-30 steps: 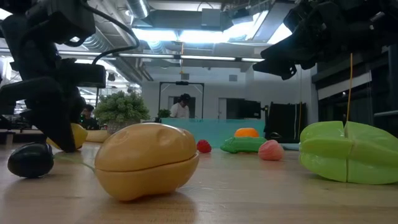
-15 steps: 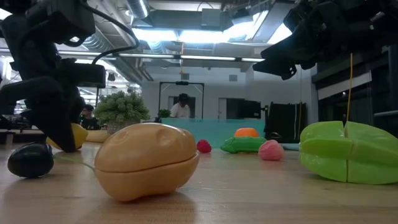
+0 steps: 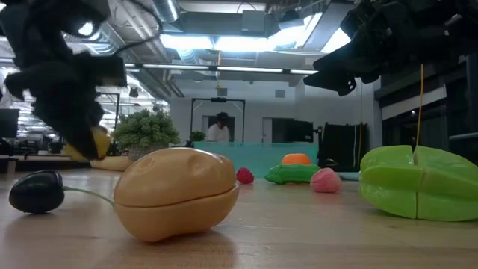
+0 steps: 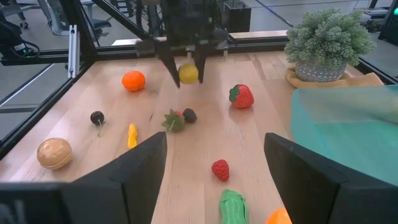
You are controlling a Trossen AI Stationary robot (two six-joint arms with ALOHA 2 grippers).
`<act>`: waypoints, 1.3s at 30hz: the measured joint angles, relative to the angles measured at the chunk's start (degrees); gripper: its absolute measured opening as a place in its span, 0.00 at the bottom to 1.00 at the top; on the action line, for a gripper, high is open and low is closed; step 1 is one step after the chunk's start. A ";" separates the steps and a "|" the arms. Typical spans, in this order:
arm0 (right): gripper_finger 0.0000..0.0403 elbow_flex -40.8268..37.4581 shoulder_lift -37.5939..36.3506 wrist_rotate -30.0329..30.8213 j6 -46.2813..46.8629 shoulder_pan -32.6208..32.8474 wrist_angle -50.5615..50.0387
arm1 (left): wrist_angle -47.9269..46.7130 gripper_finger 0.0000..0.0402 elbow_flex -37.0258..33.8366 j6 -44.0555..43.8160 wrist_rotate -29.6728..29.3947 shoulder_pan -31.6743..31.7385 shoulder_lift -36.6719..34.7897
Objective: Pick and placing Produce into tupperware
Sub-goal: Put the lemon into the blue bin
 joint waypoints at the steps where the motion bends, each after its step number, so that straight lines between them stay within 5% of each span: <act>1: 0.67 0.00 -0.01 0.00 0.00 -0.01 -0.01 | -0.06 0.50 0.00 0.50 -0.67 0.00 -1.62; 12: 0.67 0.00 0.00 0.00 -0.09 -0.01 -0.27 | -3.51 0.50 0.07 8.54 -9.33 0.00 -22.22; 22: 0.67 0.02 0.00 0.00 -0.17 0.01 -0.27 | -0.21 0.50 -1.87 18.00 -14.99 0.00 -31.92; 28: 0.67 0.01 0.00 0.00 -0.17 -0.01 -0.28 | 10.38 0.50 -9.66 21.82 -14.44 0.00 -37.81; 39: 0.67 0.00 0.00 0.00 -0.20 0.00 -0.34 | 34.80 0.50 -21.78 32.37 -1.43 0.00 -45.39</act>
